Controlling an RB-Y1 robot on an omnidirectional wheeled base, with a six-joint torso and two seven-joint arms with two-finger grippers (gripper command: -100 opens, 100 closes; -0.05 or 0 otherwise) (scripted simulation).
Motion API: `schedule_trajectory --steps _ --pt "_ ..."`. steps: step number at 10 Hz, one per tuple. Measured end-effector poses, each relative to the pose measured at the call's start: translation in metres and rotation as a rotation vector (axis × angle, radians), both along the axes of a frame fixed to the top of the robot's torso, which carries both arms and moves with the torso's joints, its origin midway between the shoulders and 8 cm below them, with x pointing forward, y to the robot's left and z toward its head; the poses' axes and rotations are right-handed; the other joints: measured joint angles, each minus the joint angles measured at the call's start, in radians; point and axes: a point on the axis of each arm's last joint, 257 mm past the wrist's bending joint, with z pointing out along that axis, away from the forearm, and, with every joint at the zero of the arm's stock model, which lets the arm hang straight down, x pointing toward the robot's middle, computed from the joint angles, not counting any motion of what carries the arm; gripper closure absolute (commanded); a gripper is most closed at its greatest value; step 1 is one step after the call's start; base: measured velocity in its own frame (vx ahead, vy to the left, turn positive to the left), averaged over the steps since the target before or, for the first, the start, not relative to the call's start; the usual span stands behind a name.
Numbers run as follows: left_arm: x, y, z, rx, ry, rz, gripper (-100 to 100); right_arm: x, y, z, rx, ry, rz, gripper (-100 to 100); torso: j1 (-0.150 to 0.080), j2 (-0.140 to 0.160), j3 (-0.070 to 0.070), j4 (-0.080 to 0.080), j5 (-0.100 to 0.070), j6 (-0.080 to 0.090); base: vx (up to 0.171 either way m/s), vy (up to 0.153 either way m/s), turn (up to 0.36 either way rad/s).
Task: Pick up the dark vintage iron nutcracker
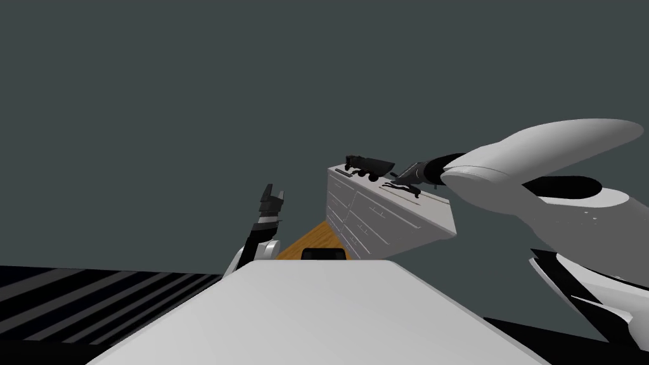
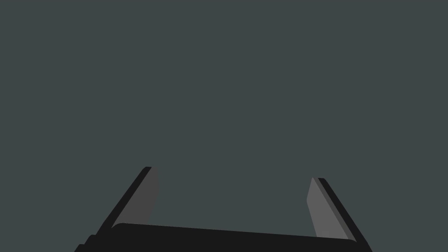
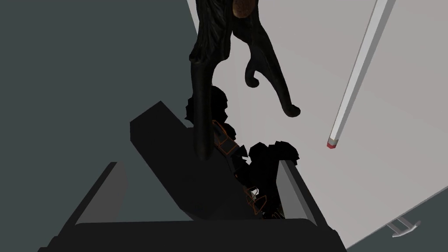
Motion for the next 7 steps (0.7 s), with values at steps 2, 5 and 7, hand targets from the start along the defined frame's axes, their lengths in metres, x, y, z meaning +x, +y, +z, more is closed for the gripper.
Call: schedule_trajectory --steps 2,5,7 --pt "0.0 0.0 0.0 0.0 0.0 0.0 0 -0.006 -0.001 -0.009 0.018 0.046 -0.015 -100 0.0 0.001 0.0 0.0 0.0 0.0 0.019 -0.057 0.0" --pt "0.0 0.0 0.0 0.0 0.0 0.0 0 -0.017 -0.006 -0.017 0.03 0.092 -0.043 0 0.001 0.0 0.0 0.0 0.0 0.0 0.02 -0.034 0.0" --pt "0.0 0.0 0.0 0.0 0.001 0.0 0 -0.006 -0.001 -0.017 0.037 0.077 -0.026 -100 0.006 -0.008 -0.004 -0.001 0.001 0.001 0.191 0.061 -0.354"
